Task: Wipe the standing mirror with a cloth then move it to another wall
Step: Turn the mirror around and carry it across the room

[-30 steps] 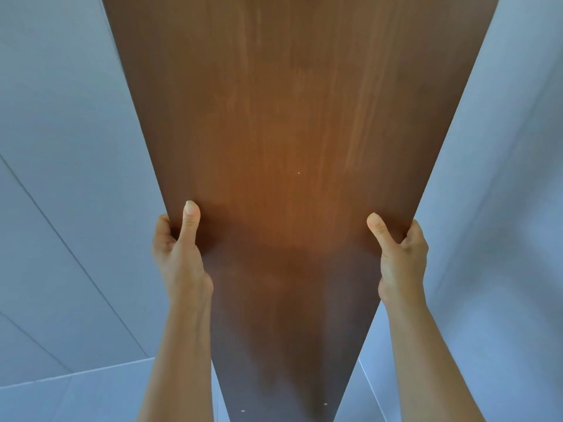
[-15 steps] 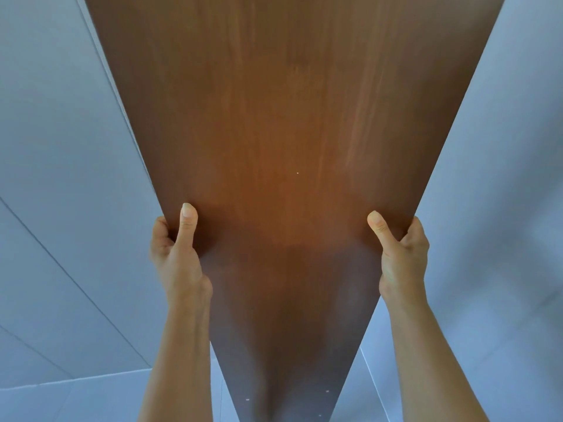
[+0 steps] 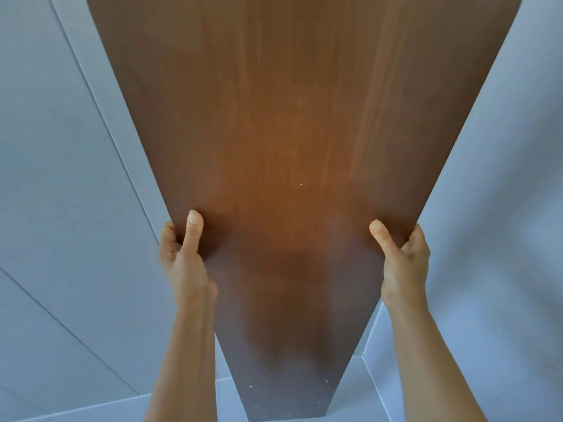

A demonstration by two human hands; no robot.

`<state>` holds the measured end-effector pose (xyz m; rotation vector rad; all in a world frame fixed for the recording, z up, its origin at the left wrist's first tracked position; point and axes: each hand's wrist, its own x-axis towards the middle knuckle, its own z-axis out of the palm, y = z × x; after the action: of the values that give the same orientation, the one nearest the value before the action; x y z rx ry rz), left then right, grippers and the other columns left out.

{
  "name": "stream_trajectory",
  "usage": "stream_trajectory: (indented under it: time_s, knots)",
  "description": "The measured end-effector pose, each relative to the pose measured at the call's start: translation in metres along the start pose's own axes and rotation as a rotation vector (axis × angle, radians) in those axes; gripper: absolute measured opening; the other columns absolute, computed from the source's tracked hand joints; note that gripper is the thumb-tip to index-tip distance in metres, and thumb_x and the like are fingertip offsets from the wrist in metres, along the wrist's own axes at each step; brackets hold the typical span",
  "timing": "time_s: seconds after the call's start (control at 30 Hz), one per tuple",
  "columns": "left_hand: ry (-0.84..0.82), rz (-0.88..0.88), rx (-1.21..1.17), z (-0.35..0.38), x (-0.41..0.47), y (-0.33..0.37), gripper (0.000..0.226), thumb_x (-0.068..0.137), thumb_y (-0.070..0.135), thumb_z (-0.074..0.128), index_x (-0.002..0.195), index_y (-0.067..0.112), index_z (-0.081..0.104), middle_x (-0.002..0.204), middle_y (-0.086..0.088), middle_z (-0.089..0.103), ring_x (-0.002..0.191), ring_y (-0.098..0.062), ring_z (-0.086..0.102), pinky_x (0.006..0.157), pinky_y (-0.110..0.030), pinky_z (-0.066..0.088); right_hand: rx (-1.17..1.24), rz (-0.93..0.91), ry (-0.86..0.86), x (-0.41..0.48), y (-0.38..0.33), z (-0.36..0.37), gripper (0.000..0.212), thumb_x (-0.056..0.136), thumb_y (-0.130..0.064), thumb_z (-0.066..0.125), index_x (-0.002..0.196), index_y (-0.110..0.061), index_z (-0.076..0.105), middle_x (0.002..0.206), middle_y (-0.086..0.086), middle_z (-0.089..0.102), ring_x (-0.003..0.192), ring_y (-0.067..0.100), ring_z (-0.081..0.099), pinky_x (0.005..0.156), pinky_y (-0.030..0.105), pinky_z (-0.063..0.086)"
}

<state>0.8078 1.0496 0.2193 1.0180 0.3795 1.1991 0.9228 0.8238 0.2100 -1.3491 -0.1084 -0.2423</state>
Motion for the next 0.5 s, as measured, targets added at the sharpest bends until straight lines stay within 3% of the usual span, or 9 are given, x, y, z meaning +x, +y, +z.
stream_trajectory:
  time_s: [0.17,0.37,0.5]
  knots:
    - [0.011,0.002,0.016,0.007,0.012,-0.015,0.024,0.093,0.027,0.066,0.073,0.030,0.055,0.069,0.025,0.056,0.067,0.011,0.050,0.070,-0.007,0.041,0.042,0.008,-0.014,0.014,0.011,0.010,0.028,0.079,-0.025,0.077,0.101,-0.031,0.061,0.106,-0.013,0.069,0.103,0.010,0.066,0.102,0.038,0.049]
    - [0.050,0.020,0.025,0.015,0.029,-0.028,0.027,0.093,0.027,0.067,0.072,0.031,0.050,0.064,0.027,0.055,0.063,0.012,0.050,0.068,-0.007,0.040,0.078,0.010,-0.038,0.035,0.023,0.026,0.032,0.078,-0.026,0.077,0.105,-0.029,0.061,0.107,-0.011,0.070,0.102,0.009,0.066,0.102,0.037,0.049]
    - [0.040,0.054,0.026,0.013,0.039,-0.035,0.029,0.092,0.029,0.068,0.072,0.029,0.047,0.073,0.018,0.048,0.068,0.005,0.044,0.068,-0.010,0.039,0.106,0.003,-0.071,0.048,0.030,0.037,0.029,0.077,-0.024,0.078,0.100,-0.032,0.062,0.105,-0.013,0.070,0.101,0.007,0.066,0.101,0.035,0.049]
